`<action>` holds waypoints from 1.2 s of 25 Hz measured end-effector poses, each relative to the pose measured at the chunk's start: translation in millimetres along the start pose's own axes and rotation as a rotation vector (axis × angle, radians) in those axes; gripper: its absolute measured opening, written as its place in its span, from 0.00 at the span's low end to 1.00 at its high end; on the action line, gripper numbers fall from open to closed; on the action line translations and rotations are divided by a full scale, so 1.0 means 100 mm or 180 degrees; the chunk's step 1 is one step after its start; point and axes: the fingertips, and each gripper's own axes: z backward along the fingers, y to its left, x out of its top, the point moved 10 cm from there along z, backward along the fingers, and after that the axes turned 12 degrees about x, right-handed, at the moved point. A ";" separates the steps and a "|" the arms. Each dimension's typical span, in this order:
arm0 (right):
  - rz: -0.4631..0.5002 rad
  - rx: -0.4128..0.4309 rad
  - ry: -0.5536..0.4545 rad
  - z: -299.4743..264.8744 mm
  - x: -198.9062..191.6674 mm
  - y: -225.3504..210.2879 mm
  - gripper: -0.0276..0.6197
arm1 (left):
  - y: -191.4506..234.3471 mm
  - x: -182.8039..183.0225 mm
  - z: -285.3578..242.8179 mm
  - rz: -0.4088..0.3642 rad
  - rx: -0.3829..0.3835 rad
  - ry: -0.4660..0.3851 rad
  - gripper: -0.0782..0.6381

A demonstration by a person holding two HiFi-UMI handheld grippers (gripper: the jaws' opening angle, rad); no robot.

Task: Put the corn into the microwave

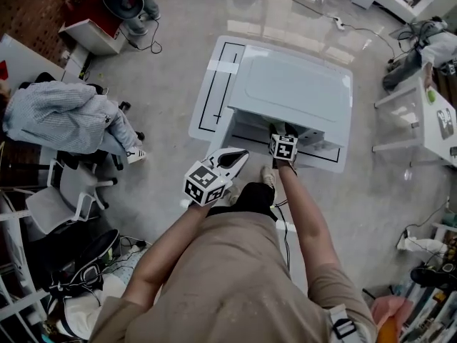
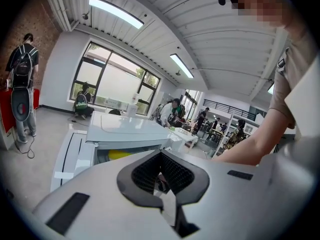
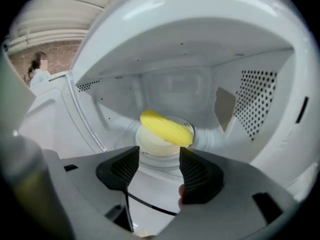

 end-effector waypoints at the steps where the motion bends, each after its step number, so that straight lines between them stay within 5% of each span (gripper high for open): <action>1: -0.0008 0.0013 -0.0018 0.08 0.01 0.04 0.42 | -0.01 0.02 0.02 -0.0007 -0.0025 -0.0037 0.11; 15: -0.0244 0.0677 -0.0494 2.18 0.48 0.48 0.42 | -0.26 0.22 0.19 0.0092 -0.0216 -0.0446 0.11; 30: 0.0239 0.0348 -0.1258 4.22 0.66 0.61 0.42 | -0.84 0.51 0.55 -0.0070 -0.0256 -0.0777 0.11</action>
